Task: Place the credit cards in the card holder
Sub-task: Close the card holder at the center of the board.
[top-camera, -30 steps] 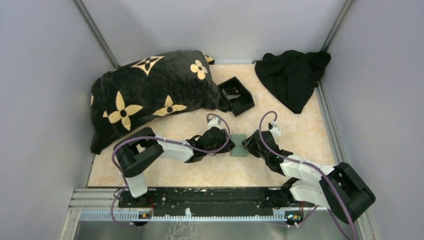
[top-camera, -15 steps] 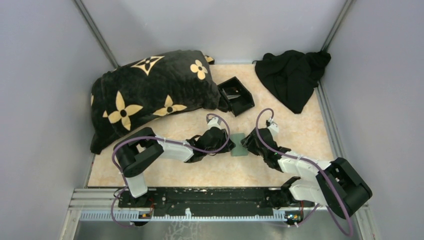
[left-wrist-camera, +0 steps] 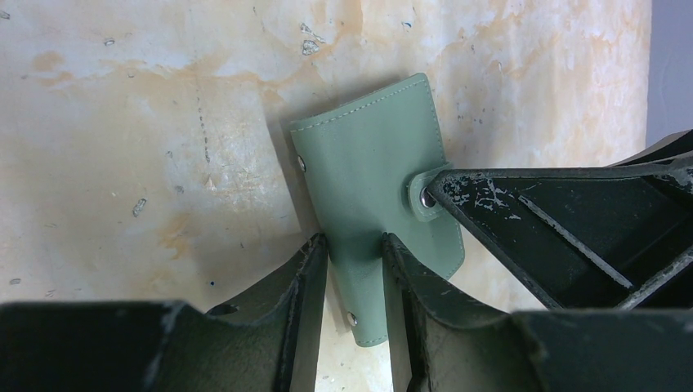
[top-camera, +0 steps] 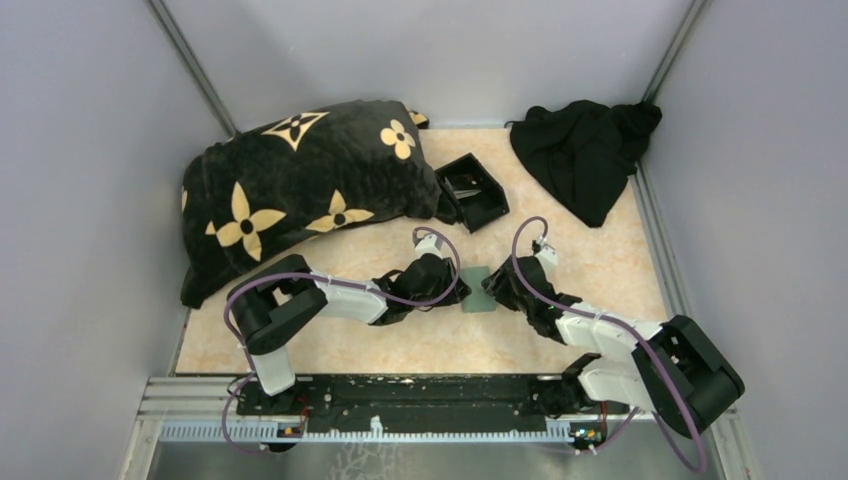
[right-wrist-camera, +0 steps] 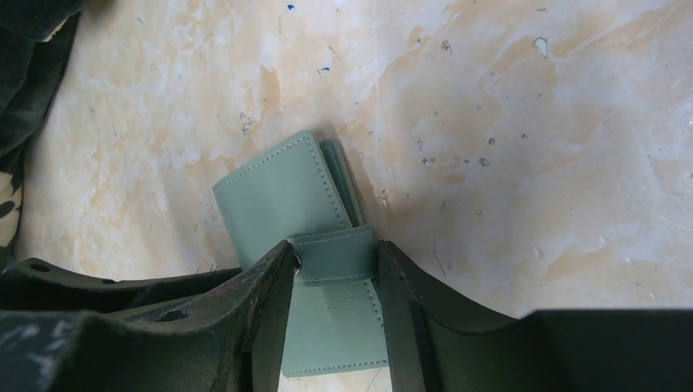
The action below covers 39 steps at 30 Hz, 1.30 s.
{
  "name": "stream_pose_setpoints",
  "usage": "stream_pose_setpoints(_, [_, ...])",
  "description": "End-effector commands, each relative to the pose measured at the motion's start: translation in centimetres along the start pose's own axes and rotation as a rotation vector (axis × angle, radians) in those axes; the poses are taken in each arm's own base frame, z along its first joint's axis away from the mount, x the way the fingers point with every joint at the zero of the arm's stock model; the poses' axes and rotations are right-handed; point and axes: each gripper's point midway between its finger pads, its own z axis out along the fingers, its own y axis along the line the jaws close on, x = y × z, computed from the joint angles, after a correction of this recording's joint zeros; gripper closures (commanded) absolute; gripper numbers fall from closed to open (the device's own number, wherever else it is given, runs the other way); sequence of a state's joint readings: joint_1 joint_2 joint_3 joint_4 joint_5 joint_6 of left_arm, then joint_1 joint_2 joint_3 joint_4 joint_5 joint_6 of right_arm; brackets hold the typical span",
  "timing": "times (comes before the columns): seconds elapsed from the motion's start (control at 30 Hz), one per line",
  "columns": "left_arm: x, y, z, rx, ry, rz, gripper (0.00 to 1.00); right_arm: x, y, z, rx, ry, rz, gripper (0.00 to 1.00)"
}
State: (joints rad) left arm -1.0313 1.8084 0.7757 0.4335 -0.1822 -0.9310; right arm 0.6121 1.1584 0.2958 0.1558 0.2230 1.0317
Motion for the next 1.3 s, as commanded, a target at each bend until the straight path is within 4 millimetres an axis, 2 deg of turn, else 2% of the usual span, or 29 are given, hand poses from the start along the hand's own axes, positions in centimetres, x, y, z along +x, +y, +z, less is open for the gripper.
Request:
stream_pose_setpoints(0.0, [4.0,5.5,0.0,-0.173,0.131,0.043,0.61,3.2,-3.6,-0.7,0.107,0.126,-0.03,0.57])
stream_pose_setpoints(0.4, [4.1,5.3,0.2,-0.171,0.136,0.041,0.61,3.7,-4.7,-1.1,0.133,0.135,-0.038,0.57])
stream_pose_setpoints(0.77, [4.3,5.6,0.3,-0.185,0.149,0.043,0.61,3.2,-5.5,-1.5,0.165,0.101,-0.029,0.57])
stream_pose_setpoints(1.07, [4.4,5.8,0.2,-0.192,0.154,0.046,0.61,2.1,-5.4,-1.6,0.176,0.057,-0.026,0.57])
stream_pose_setpoints(1.27, [4.5,5.8,0.2,-0.192,0.156,0.046,0.61,2.1,-5.6,-1.4,0.187,0.058,-0.03,0.57])
